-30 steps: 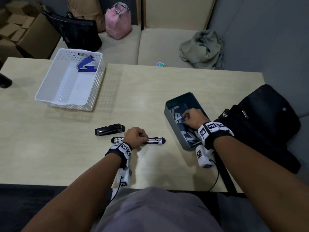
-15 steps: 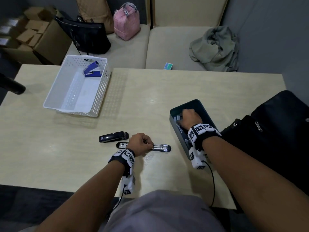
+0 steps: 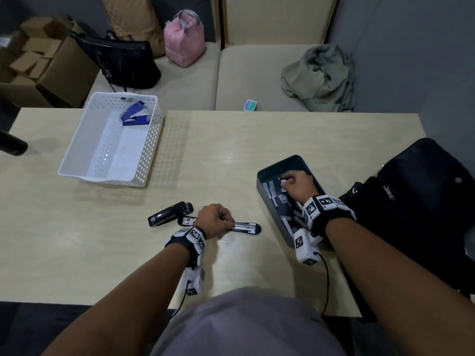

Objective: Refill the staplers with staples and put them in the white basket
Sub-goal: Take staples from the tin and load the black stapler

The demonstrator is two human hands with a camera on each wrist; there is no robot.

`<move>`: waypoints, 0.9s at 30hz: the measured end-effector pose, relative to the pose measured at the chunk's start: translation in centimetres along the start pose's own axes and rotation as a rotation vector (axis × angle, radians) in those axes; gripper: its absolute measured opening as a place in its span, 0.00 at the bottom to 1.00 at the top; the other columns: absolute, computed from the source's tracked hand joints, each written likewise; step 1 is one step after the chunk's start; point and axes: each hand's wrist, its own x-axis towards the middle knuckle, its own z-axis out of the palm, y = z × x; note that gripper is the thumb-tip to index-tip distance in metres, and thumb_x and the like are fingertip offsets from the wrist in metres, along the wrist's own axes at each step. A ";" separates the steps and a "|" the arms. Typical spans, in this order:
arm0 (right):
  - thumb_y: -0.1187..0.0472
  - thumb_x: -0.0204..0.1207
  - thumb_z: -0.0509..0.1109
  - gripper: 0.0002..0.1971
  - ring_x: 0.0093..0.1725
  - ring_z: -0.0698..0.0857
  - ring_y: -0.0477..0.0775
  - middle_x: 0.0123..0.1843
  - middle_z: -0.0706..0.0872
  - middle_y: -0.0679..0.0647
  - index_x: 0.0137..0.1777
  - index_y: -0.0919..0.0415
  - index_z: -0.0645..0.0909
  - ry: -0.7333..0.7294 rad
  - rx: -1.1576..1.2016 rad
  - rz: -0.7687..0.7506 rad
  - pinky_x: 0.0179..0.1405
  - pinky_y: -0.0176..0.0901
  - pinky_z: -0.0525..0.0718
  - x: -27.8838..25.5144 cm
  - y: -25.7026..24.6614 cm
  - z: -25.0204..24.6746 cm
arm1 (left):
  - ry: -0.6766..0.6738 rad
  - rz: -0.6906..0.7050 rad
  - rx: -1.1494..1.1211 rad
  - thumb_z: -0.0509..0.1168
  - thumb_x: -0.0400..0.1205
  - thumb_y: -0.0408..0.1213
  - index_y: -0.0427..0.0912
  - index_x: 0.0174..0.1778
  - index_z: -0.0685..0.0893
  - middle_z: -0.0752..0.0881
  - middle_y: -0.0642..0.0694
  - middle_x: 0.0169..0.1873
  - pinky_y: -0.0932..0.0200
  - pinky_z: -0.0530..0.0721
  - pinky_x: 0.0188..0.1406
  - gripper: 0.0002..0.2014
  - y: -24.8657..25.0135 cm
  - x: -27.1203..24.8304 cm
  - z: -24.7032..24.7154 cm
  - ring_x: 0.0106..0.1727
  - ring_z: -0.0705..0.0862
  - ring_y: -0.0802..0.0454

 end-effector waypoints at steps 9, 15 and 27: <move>0.81 0.75 0.61 0.17 0.39 0.89 0.60 0.52 0.88 0.64 0.57 0.66 0.84 -0.094 0.225 0.063 0.32 0.44 0.88 -3.4 -0.5 -1.7 | -0.010 0.032 0.001 0.72 0.58 0.43 0.65 0.21 0.85 0.91 0.46 0.29 0.47 0.89 0.48 0.08 -0.2 -0.5 -0.2 0.37 0.90 0.46; 0.69 0.76 0.68 0.11 0.59 0.88 0.58 0.58 0.91 0.58 0.51 0.58 0.90 -0.076 -0.331 -0.042 0.64 0.49 0.85 -3.2 -0.4 -1.0 | -0.004 0.017 0.007 0.75 0.64 0.40 0.58 0.22 0.86 0.92 0.48 0.28 0.48 0.89 0.50 0.08 -0.5 -1.1 -0.3 0.35 0.91 0.47; 0.58 0.74 0.76 0.17 0.52 0.88 0.71 0.54 0.87 0.70 0.53 0.72 0.82 -0.039 -0.617 -0.093 0.43 0.52 0.83 -1.5 -4.0 2.0 | 0.045 -0.031 -0.028 0.76 0.64 0.39 0.57 0.22 0.84 0.91 0.49 0.32 0.41 0.85 0.55 0.10 -1.1 -1.8 -0.2 0.40 0.90 0.47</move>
